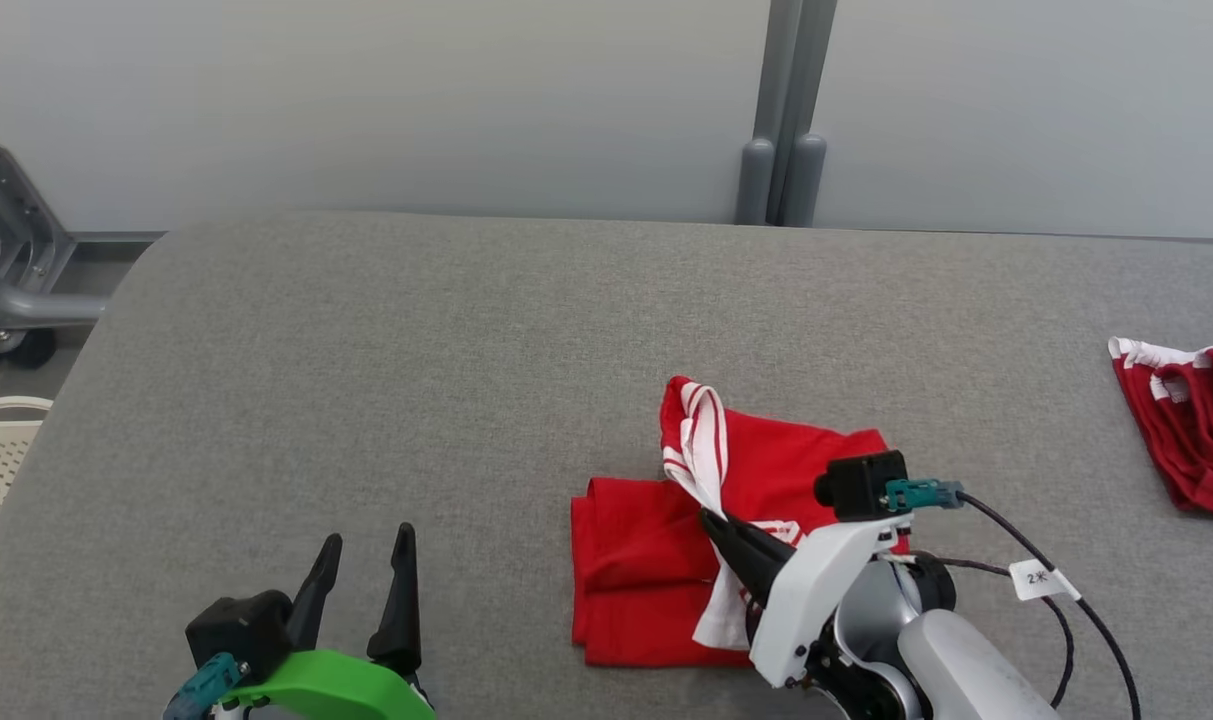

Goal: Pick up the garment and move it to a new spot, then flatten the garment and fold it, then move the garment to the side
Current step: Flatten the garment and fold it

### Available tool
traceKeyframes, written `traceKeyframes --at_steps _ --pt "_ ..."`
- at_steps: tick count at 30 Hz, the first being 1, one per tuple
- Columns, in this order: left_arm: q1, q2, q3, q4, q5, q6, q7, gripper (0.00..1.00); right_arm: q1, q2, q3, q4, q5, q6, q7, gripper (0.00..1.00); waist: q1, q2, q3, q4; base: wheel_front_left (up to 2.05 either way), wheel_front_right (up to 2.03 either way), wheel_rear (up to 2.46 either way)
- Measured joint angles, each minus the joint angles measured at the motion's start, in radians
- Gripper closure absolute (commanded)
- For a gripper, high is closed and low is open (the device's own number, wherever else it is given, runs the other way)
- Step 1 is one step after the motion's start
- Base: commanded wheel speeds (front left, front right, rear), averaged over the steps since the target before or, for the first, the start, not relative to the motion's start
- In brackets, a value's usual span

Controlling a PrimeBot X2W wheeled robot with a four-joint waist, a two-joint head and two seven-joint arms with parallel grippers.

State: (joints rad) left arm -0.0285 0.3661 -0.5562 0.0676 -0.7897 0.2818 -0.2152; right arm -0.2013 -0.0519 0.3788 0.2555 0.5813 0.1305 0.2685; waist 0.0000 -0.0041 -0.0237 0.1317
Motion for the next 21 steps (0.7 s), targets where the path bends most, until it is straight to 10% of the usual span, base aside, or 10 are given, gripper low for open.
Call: traceKeyframes --at_steps 13,15,16,21 --pt "-0.019 -0.008 -0.011 0.010 0.002 -0.005 0.002 0.00 -0.133 0.002 0.146 0.276 0.117 0.000 -0.117 0.98 0.0000 0.0000 0.013 0.060 0.00 0.00 0.00" --pt "-0.020 -0.008 -0.011 0.012 0.002 -0.004 0.002 0.00 -0.150 0.002 0.171 0.300 0.138 0.000 -0.129 0.64 0.0000 0.0000 0.014 0.060 0.00 0.00 0.00" --pt "-0.020 -0.008 -0.010 0.012 0.002 -0.004 0.002 0.00 -0.158 0.002 0.185 0.306 0.149 0.000 -0.135 0.06 0.0000 0.0000 0.014 0.059 0.00 0.00 0.00" --pt "-0.020 -0.010 -0.012 0.012 0.002 0.000 0.002 0.00 -0.189 0.002 0.247 0.310 0.217 0.000 -0.176 0.00 0.0000 0.0000 0.014 0.051 0.00 0.00 0.00"
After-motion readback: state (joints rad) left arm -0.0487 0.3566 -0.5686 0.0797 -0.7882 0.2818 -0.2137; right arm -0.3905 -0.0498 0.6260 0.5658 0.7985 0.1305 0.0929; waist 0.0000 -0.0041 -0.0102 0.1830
